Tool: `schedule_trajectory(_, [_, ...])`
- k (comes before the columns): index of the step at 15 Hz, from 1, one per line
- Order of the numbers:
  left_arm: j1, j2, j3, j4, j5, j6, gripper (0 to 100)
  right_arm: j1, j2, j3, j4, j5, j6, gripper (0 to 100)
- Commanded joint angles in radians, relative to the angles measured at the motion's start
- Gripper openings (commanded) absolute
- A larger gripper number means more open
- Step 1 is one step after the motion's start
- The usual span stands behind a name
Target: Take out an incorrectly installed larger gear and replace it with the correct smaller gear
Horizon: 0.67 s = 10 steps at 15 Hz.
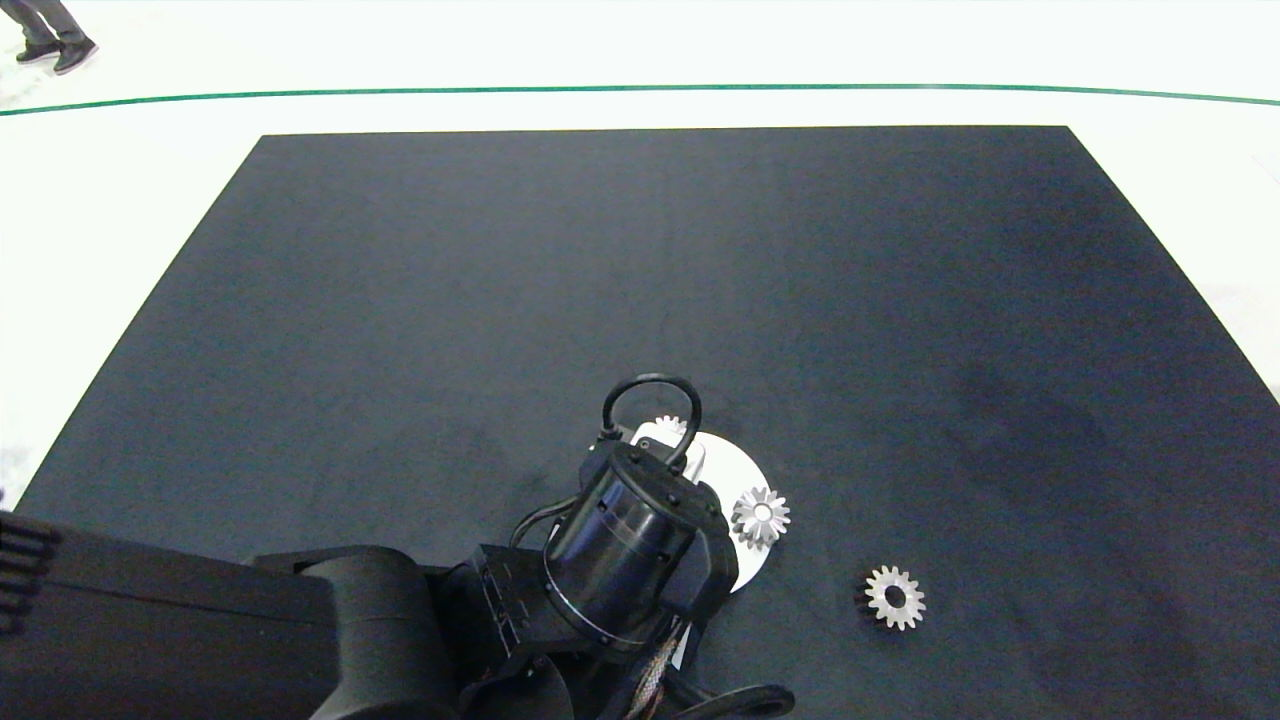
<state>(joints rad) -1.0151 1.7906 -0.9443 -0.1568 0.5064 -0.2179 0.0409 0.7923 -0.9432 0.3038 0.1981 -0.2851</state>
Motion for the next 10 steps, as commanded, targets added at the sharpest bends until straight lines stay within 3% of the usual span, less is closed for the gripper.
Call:
schedule_trajectory(1, [-0.002, 0.007, 0.002, -0.001, 0.003, -0.001, 55, 0.001, -0.001, 0.0, 0.001, 0.001, -0.002, 100])
schedule_trajectory(7, [0.0, 0.01, 0.002, -0.004, 0.004, -0.001, 55, 0.001, 0.001, 0.001, 0.001, 0.001, -0.002, 100])
schedule_trajectory(10, [0.003, 0.006, 0.002, -0.004, 0.004, -0.001, 50, 0.001, 0.001, 0.001, 0.001, 0.001, -0.002, 100])
